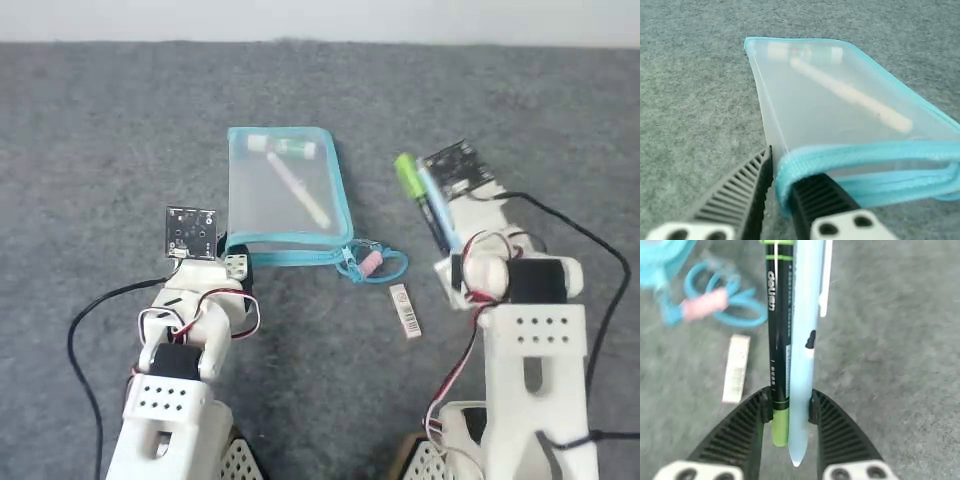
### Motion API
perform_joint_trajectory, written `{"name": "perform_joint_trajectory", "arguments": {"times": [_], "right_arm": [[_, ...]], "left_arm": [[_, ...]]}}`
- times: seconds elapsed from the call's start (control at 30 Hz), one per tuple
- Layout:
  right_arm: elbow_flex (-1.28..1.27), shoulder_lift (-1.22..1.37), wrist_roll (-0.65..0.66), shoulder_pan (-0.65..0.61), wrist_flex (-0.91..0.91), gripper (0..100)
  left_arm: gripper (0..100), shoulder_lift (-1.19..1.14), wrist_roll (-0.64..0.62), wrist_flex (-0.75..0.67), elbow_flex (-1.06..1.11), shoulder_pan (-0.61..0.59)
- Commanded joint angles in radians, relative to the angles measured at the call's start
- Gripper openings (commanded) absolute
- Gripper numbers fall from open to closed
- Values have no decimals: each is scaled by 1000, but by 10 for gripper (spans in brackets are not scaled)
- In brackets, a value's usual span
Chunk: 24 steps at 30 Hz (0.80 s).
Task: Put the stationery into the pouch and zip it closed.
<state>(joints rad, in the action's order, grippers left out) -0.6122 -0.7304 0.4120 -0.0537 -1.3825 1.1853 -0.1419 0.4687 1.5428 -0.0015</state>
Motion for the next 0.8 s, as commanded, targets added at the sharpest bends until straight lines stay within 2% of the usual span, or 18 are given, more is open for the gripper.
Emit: {"name": "perform_joint_trajectory", "arguments": {"times": [0.0, 0.1, 0.2, 0.4, 0.6, 0.77], "right_arm": [[26, 108, -48, 51, 148, 7], [28, 170, -114, 84, 275, 7], [23, 134, -123, 50, 277, 7], [-110, -171, -123, -81, 266, 7], [-361, -547, -115, -85, 351, 6], [-450, -533, -60, -81, 389, 6]], "left_arm": [[11, 21, 9, -31, -19, 2], [11, 21, 9, -29, -19, 2], [11, 21, 11, -32, -12, 2], [11, 21, 11, -35, -15, 5], [11, 21, 11, -35, -15, 9], [11, 21, 11, -34, -15, 5]]}}
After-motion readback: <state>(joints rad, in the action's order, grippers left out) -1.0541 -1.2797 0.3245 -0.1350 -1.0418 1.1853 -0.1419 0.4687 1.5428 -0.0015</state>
